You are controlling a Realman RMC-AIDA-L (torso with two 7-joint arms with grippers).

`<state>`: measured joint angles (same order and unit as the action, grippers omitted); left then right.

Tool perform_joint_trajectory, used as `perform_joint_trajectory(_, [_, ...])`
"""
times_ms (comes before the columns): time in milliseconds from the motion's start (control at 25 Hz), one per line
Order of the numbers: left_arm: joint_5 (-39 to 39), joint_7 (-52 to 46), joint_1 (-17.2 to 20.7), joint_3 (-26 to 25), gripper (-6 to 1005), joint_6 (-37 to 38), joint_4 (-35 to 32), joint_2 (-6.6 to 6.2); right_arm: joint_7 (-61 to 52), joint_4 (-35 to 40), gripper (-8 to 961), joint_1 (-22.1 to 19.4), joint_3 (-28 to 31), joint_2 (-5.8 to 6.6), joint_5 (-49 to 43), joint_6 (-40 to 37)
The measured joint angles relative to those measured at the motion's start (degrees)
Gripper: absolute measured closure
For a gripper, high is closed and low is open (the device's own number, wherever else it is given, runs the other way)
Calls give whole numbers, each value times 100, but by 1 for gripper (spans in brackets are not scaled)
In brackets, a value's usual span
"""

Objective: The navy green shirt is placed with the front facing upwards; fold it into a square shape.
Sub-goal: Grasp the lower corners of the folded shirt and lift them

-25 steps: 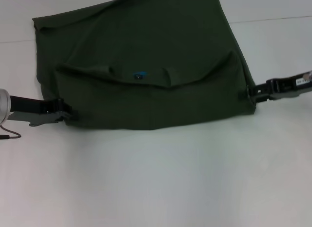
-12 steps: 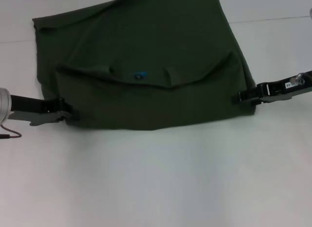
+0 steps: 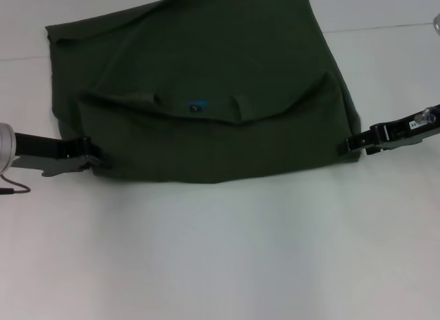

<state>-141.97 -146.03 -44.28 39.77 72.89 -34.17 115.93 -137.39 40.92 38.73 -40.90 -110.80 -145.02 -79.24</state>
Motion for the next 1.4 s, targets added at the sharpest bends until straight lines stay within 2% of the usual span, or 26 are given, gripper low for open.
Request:
perform_joint_trajectory(120, [-4, -3, -3, 2, 907, 3, -1, 0, 16, 2, 126, -2, 1, -19, -1, 60])
perform_joint_trajectory(480, [-29, -13, 10, 14, 907, 6, -6, 0, 59, -74, 125, -12, 3, -219, 10, 355])
perform_joint_trajectory(840, [-41, -13, 1, 13, 907, 4, -12, 0, 67, -91, 132, 43, 13, -320, 29, 413])
perform_joint_trajectory(1120, [-41, -13, -1, 13, 906, 7, -15, 0, 12, -93, 152, 56, -4, -336, 8, 420])
perform_joint_trajectory(1400, [-41, -13, -15, 13, 906, 8, -20, 0, -57, 63, 173, 51, 7, -262, 13, 265])
